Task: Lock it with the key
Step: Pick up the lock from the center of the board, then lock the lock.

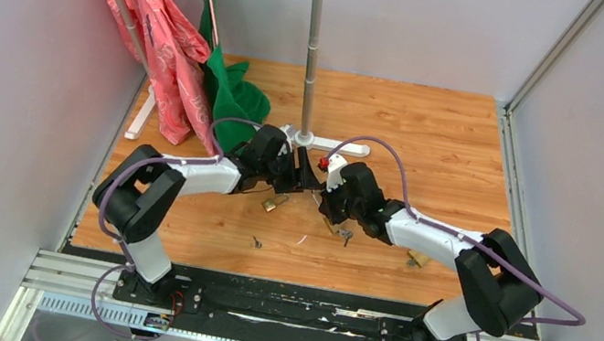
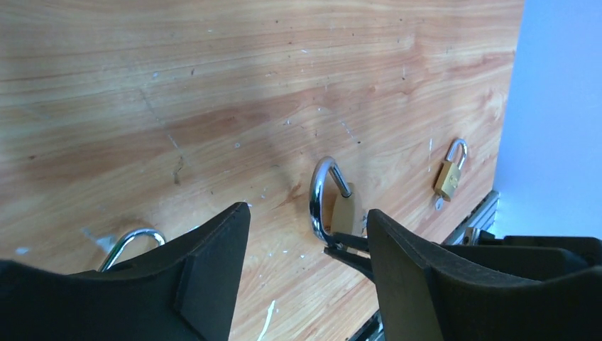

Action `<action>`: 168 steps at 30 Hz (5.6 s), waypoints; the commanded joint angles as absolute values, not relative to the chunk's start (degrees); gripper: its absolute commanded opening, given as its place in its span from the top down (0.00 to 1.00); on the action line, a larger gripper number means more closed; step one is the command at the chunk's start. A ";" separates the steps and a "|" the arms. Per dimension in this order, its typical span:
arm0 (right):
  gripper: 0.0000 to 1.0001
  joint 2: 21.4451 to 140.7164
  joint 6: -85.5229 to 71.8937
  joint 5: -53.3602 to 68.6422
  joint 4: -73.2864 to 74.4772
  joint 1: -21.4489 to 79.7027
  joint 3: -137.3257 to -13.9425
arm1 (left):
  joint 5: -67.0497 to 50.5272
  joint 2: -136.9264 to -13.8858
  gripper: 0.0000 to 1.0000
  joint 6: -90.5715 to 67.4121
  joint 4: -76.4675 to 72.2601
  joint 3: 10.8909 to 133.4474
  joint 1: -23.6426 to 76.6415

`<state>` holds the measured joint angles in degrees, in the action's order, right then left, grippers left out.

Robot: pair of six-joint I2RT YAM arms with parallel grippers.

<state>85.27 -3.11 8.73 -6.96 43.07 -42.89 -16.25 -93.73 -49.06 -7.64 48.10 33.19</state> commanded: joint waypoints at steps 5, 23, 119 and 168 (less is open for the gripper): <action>1.00 82.81 -2.66 10.11 -9.02 43.11 -42.22 | -24.80 -100.63 0.42 -51.16 -14.88 51.21 33.10; 0.53 74.86 -4.39 7.77 -0.59 43.14 -45.51 | -26.05 -95.46 1.00 -52.33 -13.01 54.04 35.36; 1.00 47.89 -2.80 53.59 20.64 34.59 -56.50 | -44.83 -57.65 0.22 3.29 35.97 71.37 36.30; 1.00 50.50 -1.26 57.25 10.18 37.70 -54.57 | -53.15 -55.35 1.00 -17.10 11.49 58.89 36.74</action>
<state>50.06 1.15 54.08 17.45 36.99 -53.01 -54.28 -57.95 -14.68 15.18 61.19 36.47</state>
